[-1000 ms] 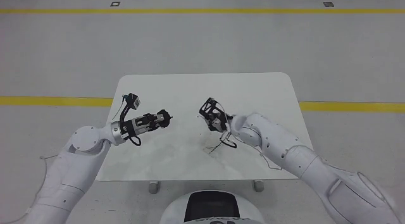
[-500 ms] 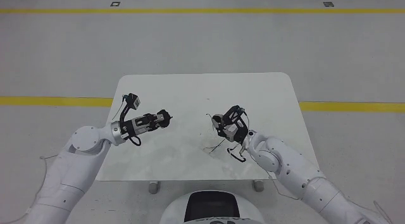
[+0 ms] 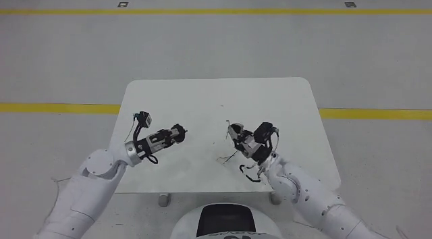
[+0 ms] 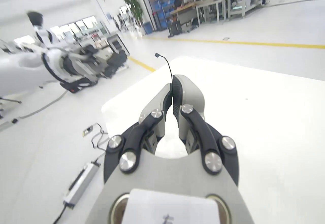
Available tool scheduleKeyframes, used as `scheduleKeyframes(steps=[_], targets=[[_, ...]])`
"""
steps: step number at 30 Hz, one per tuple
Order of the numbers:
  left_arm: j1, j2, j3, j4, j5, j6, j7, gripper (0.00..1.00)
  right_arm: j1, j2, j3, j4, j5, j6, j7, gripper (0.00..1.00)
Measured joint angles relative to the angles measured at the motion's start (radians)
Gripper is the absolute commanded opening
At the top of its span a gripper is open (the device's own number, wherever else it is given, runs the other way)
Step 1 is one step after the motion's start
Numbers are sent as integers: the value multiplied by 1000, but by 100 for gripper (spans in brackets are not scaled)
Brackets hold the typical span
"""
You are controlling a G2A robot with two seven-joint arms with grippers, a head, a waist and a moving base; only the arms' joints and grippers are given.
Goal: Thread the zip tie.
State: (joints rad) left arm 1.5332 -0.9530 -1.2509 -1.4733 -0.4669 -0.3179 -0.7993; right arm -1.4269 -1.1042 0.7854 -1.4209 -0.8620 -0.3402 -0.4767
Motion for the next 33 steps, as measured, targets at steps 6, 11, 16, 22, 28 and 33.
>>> scheduleKeyframes(steps=[6,11,16,22,28,33], targets=[[85,-6,41,-91,65,-9,129,0,-21,-12,-48,23,19,0,-186,0],[121,-16,92,-119,70,-18,190,0,1,-17,-102,49,25,0,-257,0],[121,-22,113,-118,56,-14,216,0,26,-18,-138,68,24,0,-274,0],[122,-22,112,-119,56,-14,215,0,25,-18,-136,67,24,0,-273,0],[129,-30,148,-127,62,-21,249,0,16,-23,-134,64,13,9,-268,0],[132,-52,215,-138,76,-22,329,0,16,-44,-156,101,6,0,-325,0]])
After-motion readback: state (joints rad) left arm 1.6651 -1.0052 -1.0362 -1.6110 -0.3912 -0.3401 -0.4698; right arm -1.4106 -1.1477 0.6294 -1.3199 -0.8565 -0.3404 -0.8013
